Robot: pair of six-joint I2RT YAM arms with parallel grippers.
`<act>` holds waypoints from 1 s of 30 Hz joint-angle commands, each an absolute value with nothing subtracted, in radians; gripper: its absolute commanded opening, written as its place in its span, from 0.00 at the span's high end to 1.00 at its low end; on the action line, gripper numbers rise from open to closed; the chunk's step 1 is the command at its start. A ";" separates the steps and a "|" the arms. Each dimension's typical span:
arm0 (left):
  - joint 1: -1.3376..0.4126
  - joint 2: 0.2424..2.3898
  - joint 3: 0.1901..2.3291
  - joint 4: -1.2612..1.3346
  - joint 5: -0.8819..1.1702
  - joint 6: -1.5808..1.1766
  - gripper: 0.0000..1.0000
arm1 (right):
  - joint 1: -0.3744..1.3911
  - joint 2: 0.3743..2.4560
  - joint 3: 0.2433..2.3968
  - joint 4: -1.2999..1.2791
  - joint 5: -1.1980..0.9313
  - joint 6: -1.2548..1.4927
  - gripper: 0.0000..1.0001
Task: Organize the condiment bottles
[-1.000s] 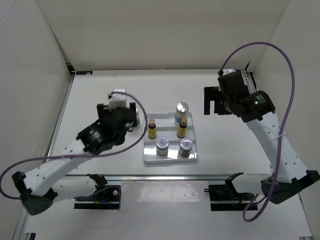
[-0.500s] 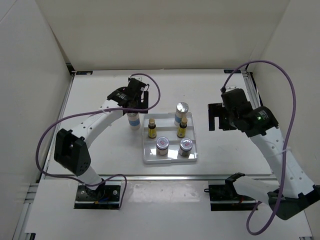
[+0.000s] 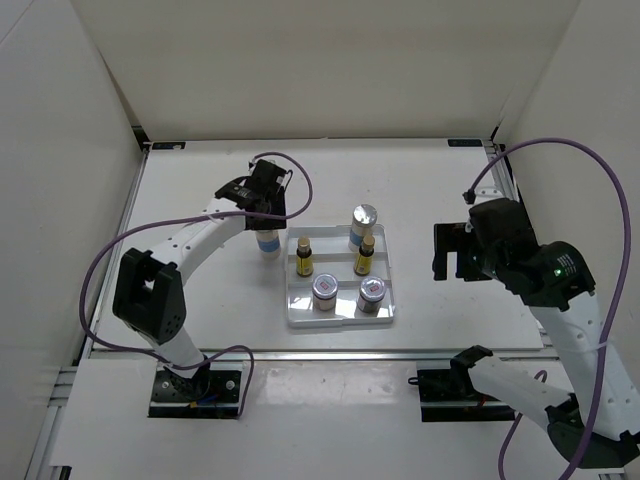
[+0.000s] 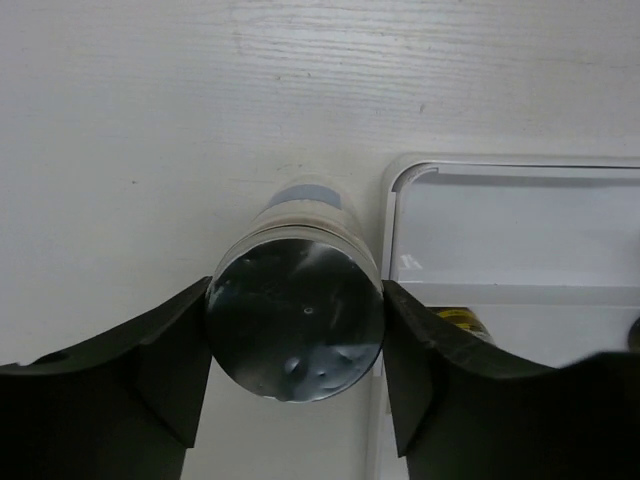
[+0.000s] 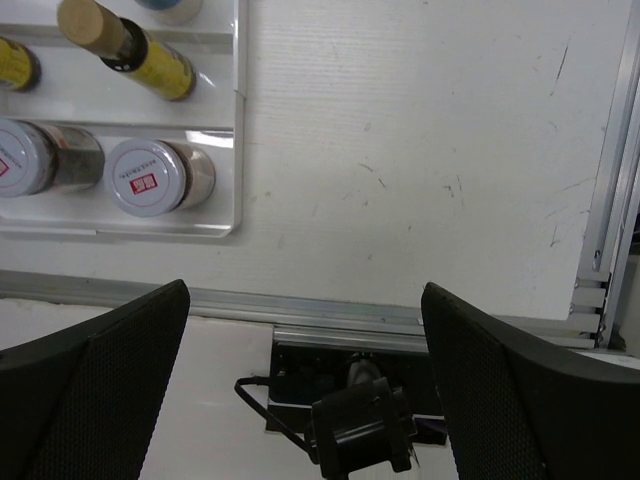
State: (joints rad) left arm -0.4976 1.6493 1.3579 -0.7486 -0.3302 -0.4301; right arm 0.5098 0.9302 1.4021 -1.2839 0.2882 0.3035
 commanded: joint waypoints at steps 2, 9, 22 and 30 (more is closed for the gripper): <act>-0.489 1.635 1.384 -0.730 -0.293 -0.425 0.41 | 0.505 0.873 1.355 -1.302 0.295 0.318 0.00; -0.518 1.503 1.471 -0.730 -0.321 -0.425 0.77 | 0.505 0.841 1.336 -1.293 0.307 0.318 0.00; -0.647 1.566 1.621 -0.730 -0.287 -0.385 0.84 | 0.505 0.801 1.307 -1.273 0.298 0.327 0.00; -0.667 1.629 1.612 -0.730 -0.287 -0.385 0.84 | 0.505 0.792 1.307 -1.273 0.298 0.327 0.00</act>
State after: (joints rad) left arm -0.6643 1.6581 1.5906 -0.7635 -0.2901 -0.3920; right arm 0.5098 0.7971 1.3067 -1.2999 0.2920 0.3153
